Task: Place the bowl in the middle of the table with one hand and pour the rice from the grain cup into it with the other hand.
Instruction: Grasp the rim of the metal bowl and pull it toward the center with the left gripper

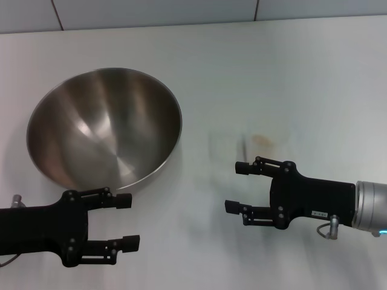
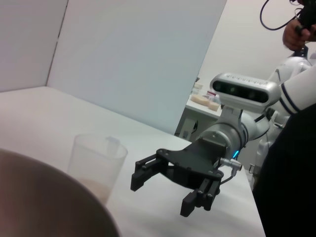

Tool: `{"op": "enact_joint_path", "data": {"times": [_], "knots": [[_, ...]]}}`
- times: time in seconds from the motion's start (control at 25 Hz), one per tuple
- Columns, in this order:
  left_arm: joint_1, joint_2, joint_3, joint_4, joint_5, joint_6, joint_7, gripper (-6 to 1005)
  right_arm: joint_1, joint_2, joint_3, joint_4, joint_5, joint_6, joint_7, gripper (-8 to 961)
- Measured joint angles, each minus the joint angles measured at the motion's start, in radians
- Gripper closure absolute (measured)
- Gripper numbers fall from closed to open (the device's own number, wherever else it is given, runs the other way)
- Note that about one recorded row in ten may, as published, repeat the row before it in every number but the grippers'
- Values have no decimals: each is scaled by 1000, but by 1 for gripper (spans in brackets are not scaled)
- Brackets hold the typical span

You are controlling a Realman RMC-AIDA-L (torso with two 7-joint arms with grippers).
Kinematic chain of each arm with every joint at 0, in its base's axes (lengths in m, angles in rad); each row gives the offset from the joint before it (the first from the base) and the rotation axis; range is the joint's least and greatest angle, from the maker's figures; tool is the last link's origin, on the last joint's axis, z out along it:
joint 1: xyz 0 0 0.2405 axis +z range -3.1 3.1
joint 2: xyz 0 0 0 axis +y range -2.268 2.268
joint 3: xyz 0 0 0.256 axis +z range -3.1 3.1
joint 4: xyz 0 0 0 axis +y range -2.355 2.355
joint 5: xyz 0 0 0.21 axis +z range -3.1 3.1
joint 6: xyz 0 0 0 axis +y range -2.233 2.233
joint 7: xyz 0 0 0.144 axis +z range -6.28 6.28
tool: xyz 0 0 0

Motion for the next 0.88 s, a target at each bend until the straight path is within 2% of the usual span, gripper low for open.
{"op": "enact_joint_path", "data": {"times": [0.88], "knots": [[10,-2,-10,-1,-1,11,8,191,-3,2,-2,2,-5,0,0,159]]}}
